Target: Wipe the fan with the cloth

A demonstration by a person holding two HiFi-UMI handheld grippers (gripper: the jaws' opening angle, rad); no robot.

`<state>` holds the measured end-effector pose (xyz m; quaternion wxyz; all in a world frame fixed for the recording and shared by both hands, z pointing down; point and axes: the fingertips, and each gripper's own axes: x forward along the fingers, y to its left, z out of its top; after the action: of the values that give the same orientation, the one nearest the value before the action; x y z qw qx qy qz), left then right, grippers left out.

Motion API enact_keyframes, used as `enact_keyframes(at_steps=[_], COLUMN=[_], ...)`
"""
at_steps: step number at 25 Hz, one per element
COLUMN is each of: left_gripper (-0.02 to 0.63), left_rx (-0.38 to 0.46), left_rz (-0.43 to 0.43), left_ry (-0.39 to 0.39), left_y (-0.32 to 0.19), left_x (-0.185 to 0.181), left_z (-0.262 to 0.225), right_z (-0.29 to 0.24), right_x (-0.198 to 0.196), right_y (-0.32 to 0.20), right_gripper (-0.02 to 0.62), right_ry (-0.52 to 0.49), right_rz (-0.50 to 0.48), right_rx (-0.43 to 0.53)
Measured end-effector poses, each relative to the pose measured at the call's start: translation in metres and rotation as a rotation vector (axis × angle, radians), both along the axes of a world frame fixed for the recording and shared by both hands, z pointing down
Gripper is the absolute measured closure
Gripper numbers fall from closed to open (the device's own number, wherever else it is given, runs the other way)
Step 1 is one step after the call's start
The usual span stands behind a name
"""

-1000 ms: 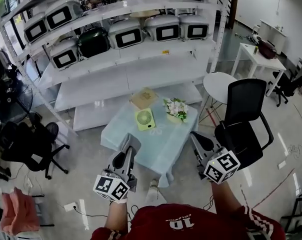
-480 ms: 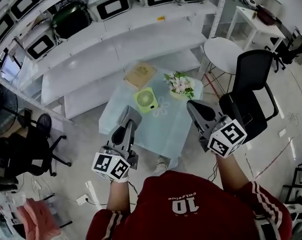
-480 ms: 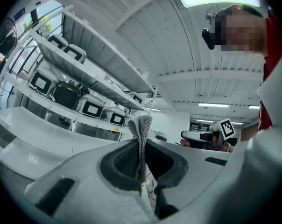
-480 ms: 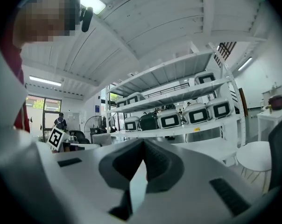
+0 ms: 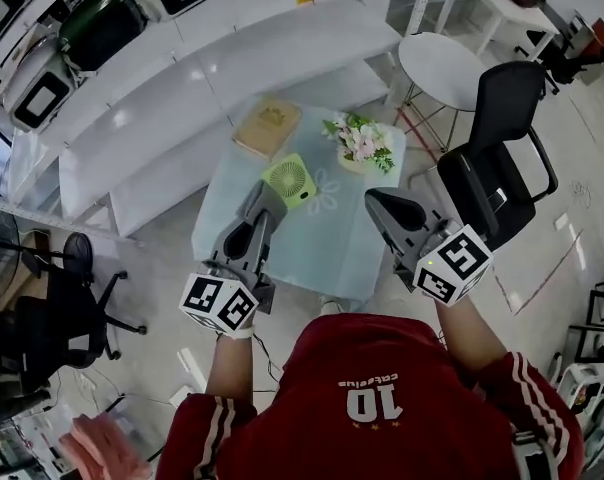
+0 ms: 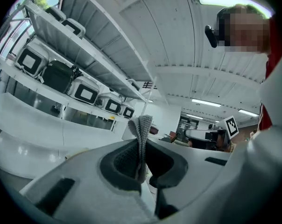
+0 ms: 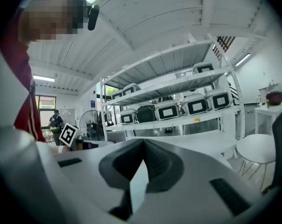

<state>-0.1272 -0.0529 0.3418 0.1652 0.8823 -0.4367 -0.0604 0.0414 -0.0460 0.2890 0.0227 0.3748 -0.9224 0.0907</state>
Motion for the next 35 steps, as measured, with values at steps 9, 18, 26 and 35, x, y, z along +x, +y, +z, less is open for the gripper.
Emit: enact_keyframes(at_steps=[9,18,26,35], left_gripper=[0.586,0.583,0.581,0.581], left_rx=[0.019,-0.018,-0.113,-0.169], left_rz=[0.069,0.052,0.050,0.074], left_ry=[0.013,-0.035,0.010,-0.019], left_y=[-0.016,-0.028,-0.050,-0.066], left_x=[0.010,0.017,0.020,0.035], left_z=[0.012,0.026,0.057,0.086], right_z=[0.025,0.060,0.078,0.097], right_x=[0.003,-0.009,-0.017,-0.019], right_y=[-0.023,-0.039,-0.057,-0.075], right_gripper=[0.592,0.592,0.591,0.591], right_ry=[-0.015,0.037,0.017,0.011], right_rz=[0.081,0.034,0.008,0.014], right_rx=[-0.058,-0.121,-0.167,-0.165])
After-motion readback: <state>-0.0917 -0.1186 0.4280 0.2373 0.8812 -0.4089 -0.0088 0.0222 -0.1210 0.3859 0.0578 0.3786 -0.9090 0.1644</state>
